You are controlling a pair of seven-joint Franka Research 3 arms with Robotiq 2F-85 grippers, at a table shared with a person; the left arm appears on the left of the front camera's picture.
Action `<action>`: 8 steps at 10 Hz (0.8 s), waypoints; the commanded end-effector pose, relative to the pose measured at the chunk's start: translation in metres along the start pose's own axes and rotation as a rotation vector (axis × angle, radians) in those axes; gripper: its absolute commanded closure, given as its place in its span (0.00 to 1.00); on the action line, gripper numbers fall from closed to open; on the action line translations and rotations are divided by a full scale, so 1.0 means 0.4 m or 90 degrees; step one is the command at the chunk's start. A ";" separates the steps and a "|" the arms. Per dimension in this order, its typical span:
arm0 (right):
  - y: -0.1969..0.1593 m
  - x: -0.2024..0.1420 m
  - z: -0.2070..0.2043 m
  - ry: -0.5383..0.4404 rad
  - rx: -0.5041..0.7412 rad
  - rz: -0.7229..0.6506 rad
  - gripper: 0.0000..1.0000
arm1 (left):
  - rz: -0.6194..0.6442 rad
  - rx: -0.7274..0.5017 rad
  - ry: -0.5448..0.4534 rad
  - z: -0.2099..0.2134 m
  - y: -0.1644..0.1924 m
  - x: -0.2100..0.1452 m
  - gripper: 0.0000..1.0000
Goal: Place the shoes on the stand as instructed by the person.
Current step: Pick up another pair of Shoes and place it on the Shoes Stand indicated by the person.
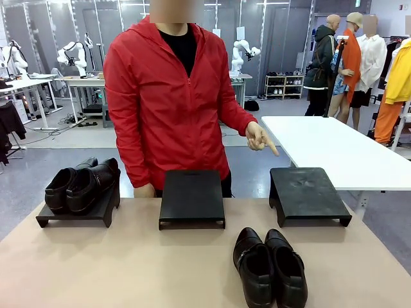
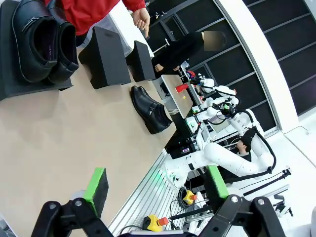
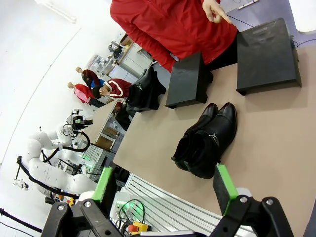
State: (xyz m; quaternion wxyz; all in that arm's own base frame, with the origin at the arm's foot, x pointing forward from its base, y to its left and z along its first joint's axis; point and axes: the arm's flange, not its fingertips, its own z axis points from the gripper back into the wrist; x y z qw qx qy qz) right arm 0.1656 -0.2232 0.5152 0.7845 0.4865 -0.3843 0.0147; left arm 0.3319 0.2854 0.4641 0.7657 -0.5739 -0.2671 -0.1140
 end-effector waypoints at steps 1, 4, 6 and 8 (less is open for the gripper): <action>0.001 -0.002 0.002 -0.007 0.005 0.013 0.00 | -0.011 -0.003 -0.009 -0.005 -0.009 -0.005 0.00; 0.107 0.074 -0.114 0.114 -0.045 0.016 0.00 | -0.011 -0.003 -0.009 -0.005 -0.009 -0.005 0.00; 0.217 0.131 -0.239 0.214 -0.088 0.025 0.00 | -0.011 -0.003 -0.009 -0.005 -0.009 -0.005 0.00; 0.276 0.164 -0.388 0.307 -0.131 -0.010 0.00 | -0.011 -0.003 -0.009 -0.005 -0.009 -0.005 0.00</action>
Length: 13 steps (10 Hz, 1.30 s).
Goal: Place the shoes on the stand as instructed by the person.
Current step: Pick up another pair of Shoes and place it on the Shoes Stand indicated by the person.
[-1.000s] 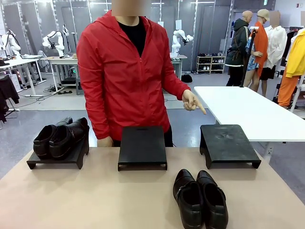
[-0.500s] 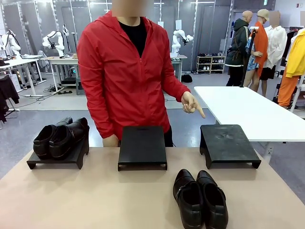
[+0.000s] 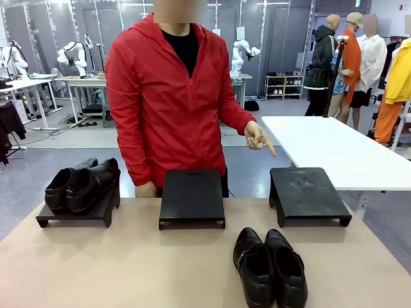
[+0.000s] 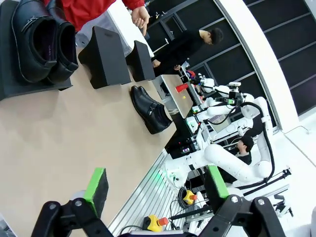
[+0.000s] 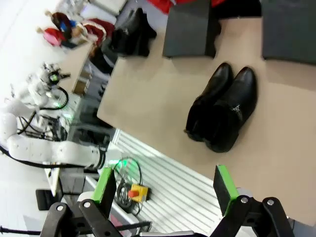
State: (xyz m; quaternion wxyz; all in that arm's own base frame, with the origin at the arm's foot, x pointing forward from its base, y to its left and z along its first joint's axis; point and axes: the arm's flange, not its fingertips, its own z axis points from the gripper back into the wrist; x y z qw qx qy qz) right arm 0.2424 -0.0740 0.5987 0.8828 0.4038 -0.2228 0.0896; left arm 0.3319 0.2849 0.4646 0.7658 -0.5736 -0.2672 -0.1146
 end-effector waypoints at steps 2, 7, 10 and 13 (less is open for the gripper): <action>0.044 0.109 -0.140 0.107 -0.062 -0.046 0.00 | -0.010 -0.003 -0.009 -0.004 -0.007 -0.006 0.00; 0.050 0.168 -0.442 0.188 -0.254 -0.089 0.00 | -0.010 -0.003 -0.009 -0.004 -0.007 -0.006 0.00; 0.013 0.131 -0.615 0.205 -0.347 -0.107 0.00 | -0.010 -0.003 -0.009 -0.004 -0.007 -0.006 0.00; -0.040 0.098 -0.741 0.231 -0.413 -0.137 0.00 | -0.010 -0.003 -0.009 -0.004 -0.007 -0.006 0.00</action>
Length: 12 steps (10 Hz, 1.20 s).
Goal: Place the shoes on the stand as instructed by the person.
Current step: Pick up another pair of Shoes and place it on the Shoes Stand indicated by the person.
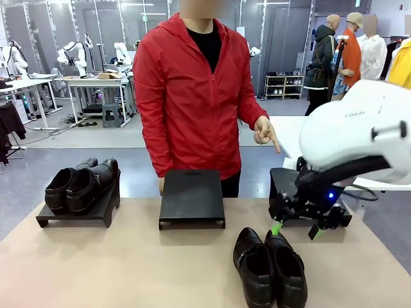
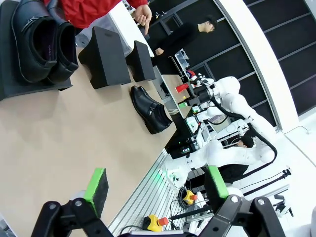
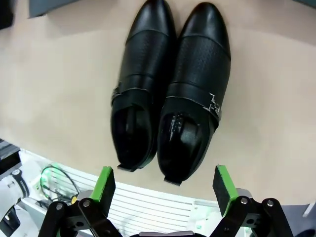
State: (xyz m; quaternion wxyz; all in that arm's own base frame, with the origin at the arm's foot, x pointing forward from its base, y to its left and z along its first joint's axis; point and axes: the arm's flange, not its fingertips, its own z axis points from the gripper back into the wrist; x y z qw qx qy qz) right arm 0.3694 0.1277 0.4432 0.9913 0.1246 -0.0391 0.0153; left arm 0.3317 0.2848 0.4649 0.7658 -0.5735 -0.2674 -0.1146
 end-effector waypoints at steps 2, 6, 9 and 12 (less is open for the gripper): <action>0.041 0.025 -0.114 0.012 -0.049 -0.041 0.00 | -0.010 -0.003 -0.009 -0.004 -0.007 -0.005 0.00; 0.073 0.029 -0.236 0.040 -0.082 -0.043 0.00 | -0.010 -0.003 -0.009 -0.004 -0.007 -0.005 0.00; 0.082 0.028 -0.288 0.044 -0.095 -0.056 0.00 | -0.010 -0.003 -0.009 -0.004 -0.007 -0.005 0.00; 0.089 0.026 -0.317 0.052 -0.121 -0.055 0.99 | -0.010 -0.003 -0.009 -0.004 -0.007 -0.005 0.00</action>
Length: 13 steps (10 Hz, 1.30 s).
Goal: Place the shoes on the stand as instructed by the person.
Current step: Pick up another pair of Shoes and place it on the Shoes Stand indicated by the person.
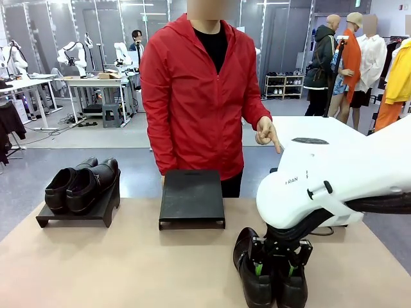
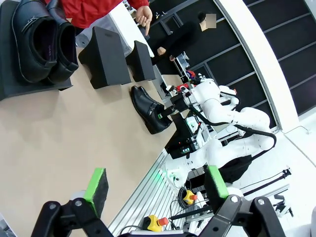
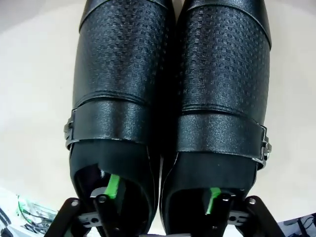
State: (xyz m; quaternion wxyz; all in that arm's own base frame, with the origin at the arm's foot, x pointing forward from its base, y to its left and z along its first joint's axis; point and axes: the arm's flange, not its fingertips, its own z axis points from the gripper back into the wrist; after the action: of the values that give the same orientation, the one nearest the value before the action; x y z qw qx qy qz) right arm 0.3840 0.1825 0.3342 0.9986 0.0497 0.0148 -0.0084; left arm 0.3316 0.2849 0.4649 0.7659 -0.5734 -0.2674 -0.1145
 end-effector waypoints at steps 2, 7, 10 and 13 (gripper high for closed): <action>0.029 0.009 -0.021 -0.008 -0.035 -0.026 1.00 | -0.010 -0.004 -0.009 -0.005 -0.007 -0.005 0.00; 0.032 0.006 -0.023 -0.022 -0.053 -0.021 1.00 | -0.010 -0.004 -0.009 -0.005 -0.007 -0.005 0.00; 0.001 -0.009 0.042 -0.057 -0.050 -0.028 1.00 | -0.010 -0.004 -0.009 -0.005 -0.007 -0.005 0.00; -0.070 -0.038 0.195 -0.117 -0.059 -0.006 1.00 | -0.010 -0.004 -0.009 -0.005 -0.007 -0.005 0.00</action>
State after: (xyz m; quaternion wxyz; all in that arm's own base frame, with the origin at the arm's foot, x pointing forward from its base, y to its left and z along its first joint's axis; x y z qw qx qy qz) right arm 0.3785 0.1616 0.3869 0.9986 0.0154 -0.0457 -0.0208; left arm 0.3316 0.2848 0.4648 0.7659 -0.5735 -0.2673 -0.1145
